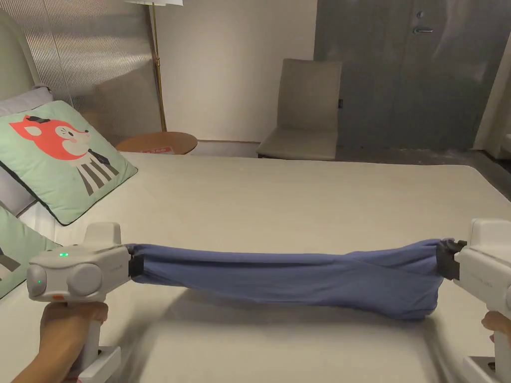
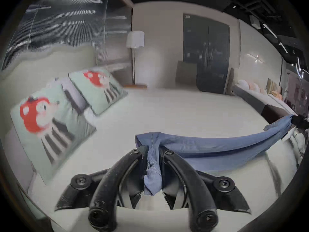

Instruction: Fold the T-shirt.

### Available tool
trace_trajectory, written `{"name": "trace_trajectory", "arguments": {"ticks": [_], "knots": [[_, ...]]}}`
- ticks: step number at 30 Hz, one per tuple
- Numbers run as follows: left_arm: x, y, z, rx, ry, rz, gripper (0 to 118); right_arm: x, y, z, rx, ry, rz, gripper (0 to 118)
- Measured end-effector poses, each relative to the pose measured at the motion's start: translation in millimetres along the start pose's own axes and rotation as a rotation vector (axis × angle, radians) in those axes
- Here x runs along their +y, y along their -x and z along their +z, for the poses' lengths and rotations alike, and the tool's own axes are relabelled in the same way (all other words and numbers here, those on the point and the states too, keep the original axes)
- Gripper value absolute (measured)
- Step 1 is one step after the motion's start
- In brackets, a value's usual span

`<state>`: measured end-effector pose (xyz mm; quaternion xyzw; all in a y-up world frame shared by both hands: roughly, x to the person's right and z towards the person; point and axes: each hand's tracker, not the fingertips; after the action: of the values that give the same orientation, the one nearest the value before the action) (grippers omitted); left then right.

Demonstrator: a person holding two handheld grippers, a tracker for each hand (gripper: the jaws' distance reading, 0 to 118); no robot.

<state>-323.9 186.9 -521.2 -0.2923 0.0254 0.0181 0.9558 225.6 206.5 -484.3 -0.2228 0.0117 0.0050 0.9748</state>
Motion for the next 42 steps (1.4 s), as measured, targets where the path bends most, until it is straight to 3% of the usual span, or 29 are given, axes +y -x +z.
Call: {"name": "trace_trajectory", "arguments": {"ticks": [6, 10, 14, 22, 30, 34, 38, 39, 40, 42], "knots": [[-117.3, 13.7, 20.3, 0.000, 0.156, 0.005, 9, -121.8, 2.6, 38.7, 0.009, 0.217, -0.098, 3], [-168.2, 29.9, 42.8, -0.011, 0.212, 0.029, 8, -176.5, -4.0, 79.2, 0.017, 0.265, -0.215, 3], [-196.1, 45.5, 74.9, -0.016, 0.207, 0.065, 8, -204.0, -5.9, 118.4, 0.020, 0.264, -0.260, 3], [-241.2, 47.5, 165.9, -0.013, 0.200, -0.038, 8, -248.9, -0.8, 205.3, 0.022, 0.267, -0.262, 3], [-284.6, 52.4, 209.1, -0.013, 0.250, 0.008, 8, -288.1, 17.1, 257.6, -0.001, 0.326, -0.193, 3], [-284.0, 52.3, 205.9, -0.004, 0.247, 0.044, 14, -296.4, 20.4, 250.7, -0.012, 0.327, -0.210, 4], [-275.1, 46.6, 209.8, 0.024, 0.252, 0.035, 25, -279.3, 21.8, 254.8, -0.030, 0.324, -0.218, 17], [-268.9, 44.1, 212.4, 0.025, 0.253, 0.034, 38, -271.1, 22.3, 257.1, -0.040, 0.313, -0.209, 35], [-260.7, 42.3, 216.5, 0.007, 0.236, 0.047, 64, -259.7, 23.0, 260.6, -0.048, 0.271, -0.192, 66], [-238.7, 34.1, 229.5, -0.052, 0.135, 0.083, 102, -225.2, 23.5, 271.5, -0.074, 0.163, -0.157, 99]]}}
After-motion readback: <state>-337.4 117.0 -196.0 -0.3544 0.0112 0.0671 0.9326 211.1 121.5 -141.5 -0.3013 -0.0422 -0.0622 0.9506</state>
